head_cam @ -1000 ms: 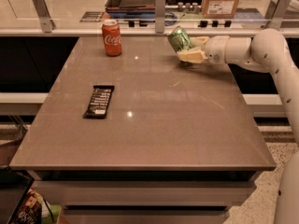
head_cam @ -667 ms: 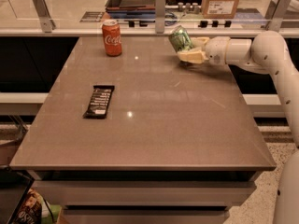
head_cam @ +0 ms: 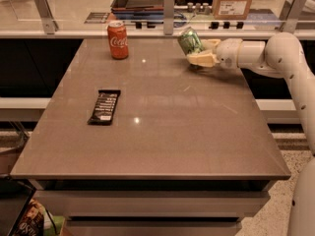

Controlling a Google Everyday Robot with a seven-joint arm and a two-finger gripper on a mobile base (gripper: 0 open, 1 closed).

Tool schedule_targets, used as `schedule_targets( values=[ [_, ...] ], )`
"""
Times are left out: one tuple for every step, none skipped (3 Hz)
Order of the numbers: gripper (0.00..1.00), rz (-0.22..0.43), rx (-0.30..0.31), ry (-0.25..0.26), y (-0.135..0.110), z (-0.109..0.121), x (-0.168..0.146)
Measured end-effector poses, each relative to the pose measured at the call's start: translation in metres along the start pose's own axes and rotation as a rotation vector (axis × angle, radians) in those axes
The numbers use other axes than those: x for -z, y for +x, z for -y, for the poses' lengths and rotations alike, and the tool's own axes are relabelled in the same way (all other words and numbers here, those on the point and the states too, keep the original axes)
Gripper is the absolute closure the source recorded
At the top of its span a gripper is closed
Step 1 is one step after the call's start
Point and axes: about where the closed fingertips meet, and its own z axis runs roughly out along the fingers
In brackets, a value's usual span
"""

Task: Place green can upright

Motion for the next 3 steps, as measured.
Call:
schedule_targets(
  values=[
    [1.00, 0.000, 0.000, 0.000, -0.0001, 0.0000, 0.0000],
    [1.00, 0.000, 0.000, 0.000, -0.0002, 0.0000, 0.0001],
    [1.00, 0.001, 0.000, 0.000, -0.0002, 0.0000, 0.0001]
  ],
)
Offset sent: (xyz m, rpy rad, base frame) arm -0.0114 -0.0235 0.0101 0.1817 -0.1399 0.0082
